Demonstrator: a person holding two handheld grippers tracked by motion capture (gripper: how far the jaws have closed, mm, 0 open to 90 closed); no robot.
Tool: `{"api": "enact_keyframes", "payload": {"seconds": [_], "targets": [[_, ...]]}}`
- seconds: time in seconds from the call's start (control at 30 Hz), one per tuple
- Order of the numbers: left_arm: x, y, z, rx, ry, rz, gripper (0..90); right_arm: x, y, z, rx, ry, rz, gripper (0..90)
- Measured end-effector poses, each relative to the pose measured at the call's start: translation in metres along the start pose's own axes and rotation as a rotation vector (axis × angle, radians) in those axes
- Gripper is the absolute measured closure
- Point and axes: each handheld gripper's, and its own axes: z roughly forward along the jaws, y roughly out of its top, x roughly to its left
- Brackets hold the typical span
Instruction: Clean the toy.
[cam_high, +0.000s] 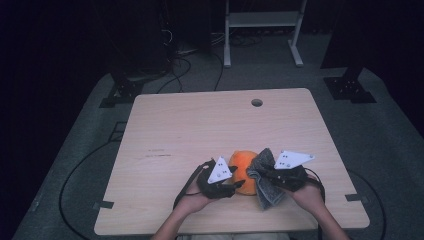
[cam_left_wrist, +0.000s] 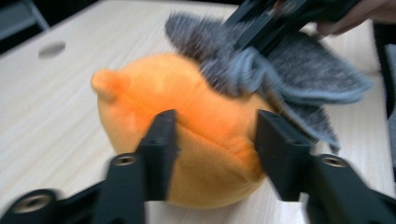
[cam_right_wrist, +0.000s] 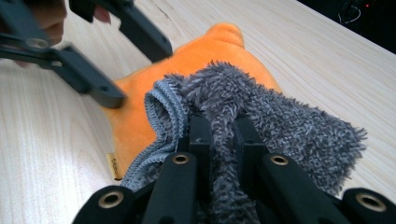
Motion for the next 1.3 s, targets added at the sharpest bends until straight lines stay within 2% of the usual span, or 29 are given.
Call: {"api": "enact_keyframes", "payload": {"seconds": [0.07, 0.17, 0.23, 0.27, 0.33, 0.4, 0.5, 0.53, 0.6, 0.67, 0.77, 0.83, 0.87, 0.93, 1.0, 1.07, 1.1, 1.17, 1.2, 1.23, 1.27, 1.3], "targets": [[0.001, -0.002, 0.002, 0.005, -0.025, -0.016, 56.2, 0.0, 0.004, -0.001, 0.001, -0.013, -0.007, 80.4], [-0.003, -0.004, 0.003, 0.006, -0.06, 0.016, 56.0, 0.008, 0.016, -0.002, -0.009, -0.024, -0.034, 80.5], [-0.006, -0.005, 0.004, 0.018, -0.082, 0.062, 54.7, 0.014, 0.022, 0.0, -0.019, -0.009, -0.047, 80.5], [-0.006, -0.005, 0.004, 0.024, -0.093, 0.07, 54.2, 0.016, 0.024, 0.002, -0.02, -0.009, -0.052, 80.5], [-0.004, -0.007, 0.002, 0.043, -0.104, 0.085, 53.9, 0.014, 0.024, 0.004, -0.016, 0.009, -0.041, 80.5], [-0.001, -0.007, 0.001, 0.073, -0.09, 0.088, 54.5, 0.011, 0.021, 0.004, -0.016, 0.016, -0.027, 80.5], [0.0, -0.007, -0.001, 0.079, -0.087, 0.081, 54.5, 0.001, 0.013, 0.003, -0.01, 0.004, 0.014, 80.5], [-0.001, -0.005, -0.002, 0.062, -0.091, 0.095, 53.5, -0.001, 0.011, 0.002, -0.012, 0.002, 0.025, 80.5], [-0.004, 0.002, -0.007, 0.037, -0.085, 0.149, 45.9, -0.002, 0.007, 0.001, -0.022, -0.007, 0.048, 80.5], [-0.005, 0.008, -0.008, 0.014, -0.065, 0.15, 46.1, 0.001, 0.008, 0.002, -0.028, -0.001, 0.044, 80.5], [-0.004, 0.006, -0.003, 0.056, -0.039, 0.157, 51.1, 0.008, 0.011, 0.005, -0.033, 0.008, 0.019, 80.4], [0.001, -0.001, -0.002, 0.066, -0.045, 0.127, 51.6, 0.007, 0.011, 0.006, -0.037, 0.011, 0.012, 80.3], [0.002, -0.002, -0.003, 0.073, -0.034, 0.116, 51.8, 0.005, 0.009, 0.006, -0.037, 0.013, 0.023, 80.4], [0.005, -0.003, -0.003, 0.087, -0.018, 0.104, 52.0, 0.0, 0.004, 0.005, -0.027, -0.009, 0.032, 80.4], [0.006, -0.004, -0.003, 0.092, -0.01, 0.083, 52.2, -0.01, -0.003, 0.003, -0.012, -0.022, 0.069, 80.4], [0.007, -0.004, -0.003, 0.106, -0.007, 0.078, 52.3, -0.015, -0.008, -0.002, 0.002, -0.057, 0.08, 80.4], [0.008, -0.003, -0.003, 0.106, -0.007, 0.072, 52.2, -0.016, -0.009, -0.004, -0.003, -0.066, 0.085, 80.4], [0.009, -0.002, -0.005, 0.096, -0.002, 0.073, 51.1, -0.014, -0.007, -0.008, -0.033, -0.053, 0.087, 80.4], [0.008, 0.0, -0.005, 0.071, 0.008, 0.079, 46.5, -0.011, -0.005, -0.007, -0.043, -0.038, 0.07, 80.4], [0.007, 0.002, -0.006, 0.05, 0.022, 0.091, 37.9, -0.007, -0.002, -0.006, -0.046, -0.029, 0.051, 80.3], [0.004, 0.006, -0.006, 0.022, 0.072, 0.097, 29.1, -0.003, 0.0, -0.004, -0.05, -0.029, 0.036, 80.3], [0.003, 0.008, -0.006, 0.011, 0.089, 0.102, 30.7, 0.003, 0.003, 0.0, -0.058, -0.028, 0.003, 80.3]]}}
